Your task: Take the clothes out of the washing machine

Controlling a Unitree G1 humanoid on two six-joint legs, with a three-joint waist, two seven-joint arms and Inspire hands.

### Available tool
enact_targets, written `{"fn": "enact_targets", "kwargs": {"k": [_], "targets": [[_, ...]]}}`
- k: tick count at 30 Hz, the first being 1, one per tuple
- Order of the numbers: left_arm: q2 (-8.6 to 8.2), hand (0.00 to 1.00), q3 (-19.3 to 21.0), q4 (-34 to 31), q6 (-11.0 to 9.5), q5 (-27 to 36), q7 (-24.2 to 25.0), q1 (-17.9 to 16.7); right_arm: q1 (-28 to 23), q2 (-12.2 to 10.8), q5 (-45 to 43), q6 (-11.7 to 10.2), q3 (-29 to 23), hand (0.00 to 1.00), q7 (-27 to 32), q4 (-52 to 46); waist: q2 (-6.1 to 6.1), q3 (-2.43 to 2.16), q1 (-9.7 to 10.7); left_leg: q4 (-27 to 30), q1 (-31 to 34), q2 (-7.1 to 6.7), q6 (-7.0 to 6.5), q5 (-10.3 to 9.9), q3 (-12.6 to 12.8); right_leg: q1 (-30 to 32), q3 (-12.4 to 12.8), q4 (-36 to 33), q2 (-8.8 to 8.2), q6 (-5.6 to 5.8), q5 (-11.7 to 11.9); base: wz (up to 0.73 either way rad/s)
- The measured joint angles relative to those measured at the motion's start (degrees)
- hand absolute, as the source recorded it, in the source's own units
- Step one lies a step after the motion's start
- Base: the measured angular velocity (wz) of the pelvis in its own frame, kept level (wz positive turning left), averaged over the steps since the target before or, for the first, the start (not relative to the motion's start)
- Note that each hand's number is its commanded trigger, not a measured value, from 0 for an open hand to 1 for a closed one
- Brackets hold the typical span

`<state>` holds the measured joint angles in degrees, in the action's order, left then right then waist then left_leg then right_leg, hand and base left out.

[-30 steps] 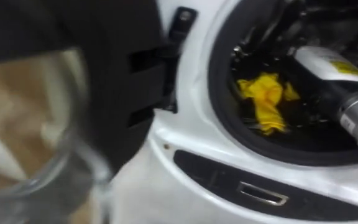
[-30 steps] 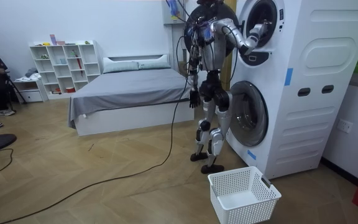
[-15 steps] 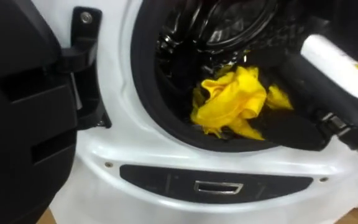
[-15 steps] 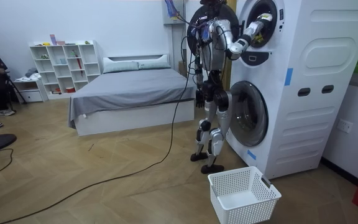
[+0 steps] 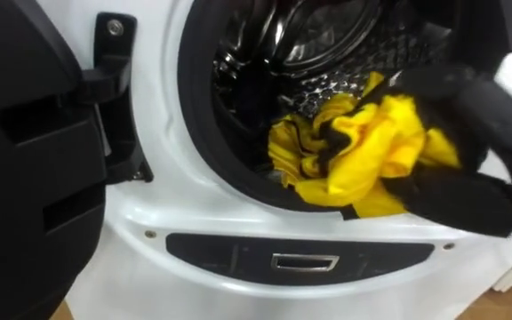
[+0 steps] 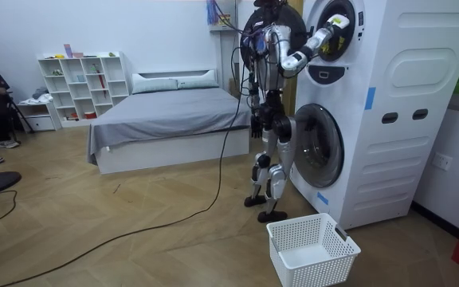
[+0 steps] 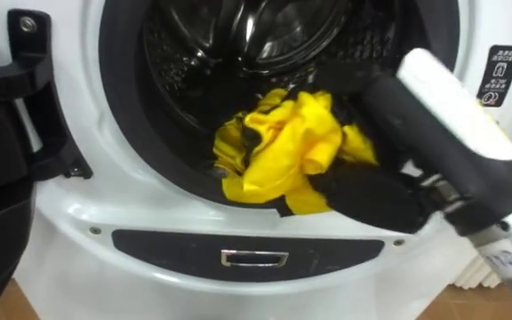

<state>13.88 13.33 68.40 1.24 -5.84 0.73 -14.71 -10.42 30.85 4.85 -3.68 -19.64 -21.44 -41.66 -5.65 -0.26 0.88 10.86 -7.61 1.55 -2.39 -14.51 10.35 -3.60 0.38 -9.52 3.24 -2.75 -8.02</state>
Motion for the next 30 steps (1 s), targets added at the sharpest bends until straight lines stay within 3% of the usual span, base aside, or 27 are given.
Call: {"fn": "enact_targets", "kwargs": {"k": [7,11,13,15,20,23,27,30], "targets": [[0.90,0.00,1.14,0.05,0.00,-0.95,0.10,0.07,-4.14,-0.82,11.11,0.66,-4.70,1.00,-2.60,3.25,0.72,-0.15,2.41,0.95,0.05,1.28,0.84,-0.60,2.73,0.87,2.77,-0.31,1.37,-0.57,0.60,-0.20],[0.94,0.00,1.14,0.07,-0.02,-1.02,-0.02,0.50,-6.99,-2.32,11.43,1.29,-7.71,1.00,-2.48,5.91,1.47,-0.24,4.50,0.94,0.22,2.00,1.31,-0.58,4.97,2.18,4.68,-1.00,2.25,-1.07,1.05,-0.28],[0.86,0.00,1.14,0.08,-0.05,-0.99,-0.02,0.87,-8.90,-2.43,11.47,1.64,-9.41,1.00,-2.50,7.47,1.69,0.01,4.93,0.91,0.12,2.38,1.59,-0.64,6.24,2.61,5.94,-1.24,2.79,-1.30,1.21,-0.36],[1.04,0.00,1.19,0.08,-0.09,-0.86,-0.02,0.87,-9.71,-2.46,11.46,2.65,-10.77,1.00,-2.41,9.71,1.88,-0.05,5.63,0.91,-0.02,2.88,2.00,-0.74,7.73,3.06,7.18,-1.36,3.40,-1.60,1.57,-0.49],[1.46,0.00,1.69,0.26,-0.52,-0.54,-0.04,0.07,-11.47,-2.46,11.43,4.62,-12.17,1.00,-1.15,12.44,1.99,0.13,9.44,0.65,0.06,3.81,3.49,-0.85,13.33,6.13,11.87,-2.91,5.71,-2.69,2.50,-0.61],[1.47,0.00,1.21,0.27,-0.58,0.76,-0.05,0.68,-11.46,-2.46,11.47,5.03,-13.16,1.00,-0.76,16.01,1.90,0.18,11.71,0.91,-0.30,4.40,4.02,-1.16,15.10,6.42,13.89,-3.21,6.73,-3.00,2.69,-0.41],[1.59,0.00,0.95,0.34,-0.88,1.85,0.03,1.86,-12.13,-2.56,9.73,5.88,-13.19,1.00,0.16,19.63,1.66,0.38,12.92,0.77,-0.96,4.77,4.37,-1.31,17.74,6.74,16.57,-3.20,7.75,-3.09,2.91,-0.42],[1.98,0.00,0.84,0.51,-0.27,1.85,0.01,1.65,-14.01,-2.63,7.60,6.44,-13.14,1.00,0.54,21.45,1.57,0.30,13.19,0.79,-0.60,4.73,4.47,-1.37,18.15,7.71,18.25,-3.26,8.25,-3.01,3.01,-0.34]]}}
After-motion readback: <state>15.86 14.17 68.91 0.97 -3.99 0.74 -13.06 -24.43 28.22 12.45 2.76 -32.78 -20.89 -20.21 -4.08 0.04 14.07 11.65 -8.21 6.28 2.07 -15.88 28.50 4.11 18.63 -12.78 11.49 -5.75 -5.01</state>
